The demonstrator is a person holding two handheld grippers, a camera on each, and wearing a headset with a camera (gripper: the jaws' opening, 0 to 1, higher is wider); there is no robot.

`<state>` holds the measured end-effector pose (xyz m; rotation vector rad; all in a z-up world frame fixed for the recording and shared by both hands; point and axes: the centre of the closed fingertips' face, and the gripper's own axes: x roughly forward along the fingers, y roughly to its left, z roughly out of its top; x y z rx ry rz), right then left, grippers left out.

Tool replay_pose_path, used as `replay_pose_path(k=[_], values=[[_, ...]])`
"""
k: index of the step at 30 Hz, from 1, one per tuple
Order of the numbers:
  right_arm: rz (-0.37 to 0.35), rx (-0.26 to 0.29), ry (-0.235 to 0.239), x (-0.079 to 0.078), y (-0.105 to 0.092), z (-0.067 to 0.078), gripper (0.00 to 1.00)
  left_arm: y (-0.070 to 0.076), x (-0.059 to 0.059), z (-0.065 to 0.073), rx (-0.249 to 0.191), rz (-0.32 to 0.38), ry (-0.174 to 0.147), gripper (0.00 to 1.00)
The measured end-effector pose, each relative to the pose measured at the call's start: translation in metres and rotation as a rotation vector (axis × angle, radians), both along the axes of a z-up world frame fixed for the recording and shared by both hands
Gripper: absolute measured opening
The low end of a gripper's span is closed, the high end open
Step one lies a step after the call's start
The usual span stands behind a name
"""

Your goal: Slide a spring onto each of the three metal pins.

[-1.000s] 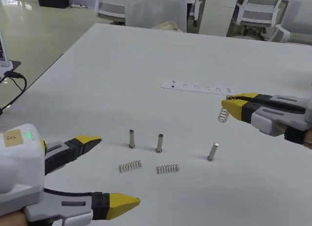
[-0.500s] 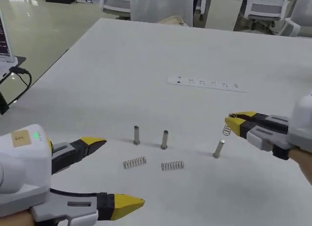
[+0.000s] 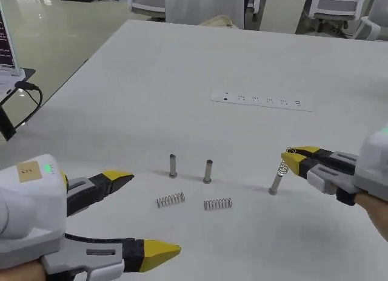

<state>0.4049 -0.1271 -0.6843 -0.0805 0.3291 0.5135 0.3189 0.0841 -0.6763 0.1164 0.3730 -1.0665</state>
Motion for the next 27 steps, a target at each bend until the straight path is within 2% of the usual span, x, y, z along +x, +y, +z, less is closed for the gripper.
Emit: replay_pose_path(k=[16, 27], values=[[-0.004, 0.012, 0.019, 0.004, -0.003, -0.013, 0.07, 0.002, 0.001, -0.002, 0.009, 0.006, 0.008, 0.79], [0.006, 0.014, 0.037, 0.004, 0.0, -0.03, 0.07, 0.002, 0.001, -0.003, 0.015, 0.009, 0.014, 0.78]])
